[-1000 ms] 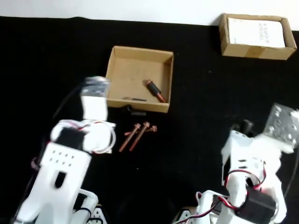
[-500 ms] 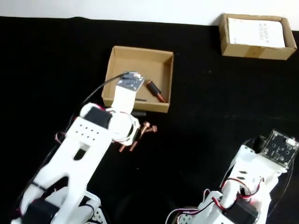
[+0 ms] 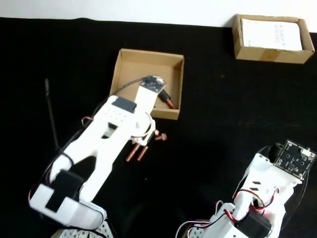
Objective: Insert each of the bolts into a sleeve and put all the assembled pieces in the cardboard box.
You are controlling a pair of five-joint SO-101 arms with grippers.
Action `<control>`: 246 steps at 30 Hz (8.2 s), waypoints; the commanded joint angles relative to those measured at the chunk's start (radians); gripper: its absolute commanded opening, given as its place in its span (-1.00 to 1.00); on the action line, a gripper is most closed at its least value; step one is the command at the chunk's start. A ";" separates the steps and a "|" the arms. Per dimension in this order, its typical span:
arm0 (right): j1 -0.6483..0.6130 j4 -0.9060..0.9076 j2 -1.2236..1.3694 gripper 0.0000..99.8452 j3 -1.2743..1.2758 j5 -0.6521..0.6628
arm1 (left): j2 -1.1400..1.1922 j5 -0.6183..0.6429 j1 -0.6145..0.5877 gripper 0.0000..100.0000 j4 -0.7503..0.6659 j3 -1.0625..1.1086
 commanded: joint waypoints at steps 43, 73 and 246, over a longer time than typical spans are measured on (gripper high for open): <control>-0.035 -0.093 -0.002 -0.99 0.101 0.011 | 0.180 -0.169 -0.025 -0.98 0.292 -0.366; -0.035 -0.093 -0.002 -0.99 0.102 0.011 | 0.174 -0.258 -0.041 -0.89 0.413 -0.191; -0.915 -0.734 -0.010 -0.99 0.464 -0.279 | -0.582 0.169 0.398 -0.98 -0.374 -0.137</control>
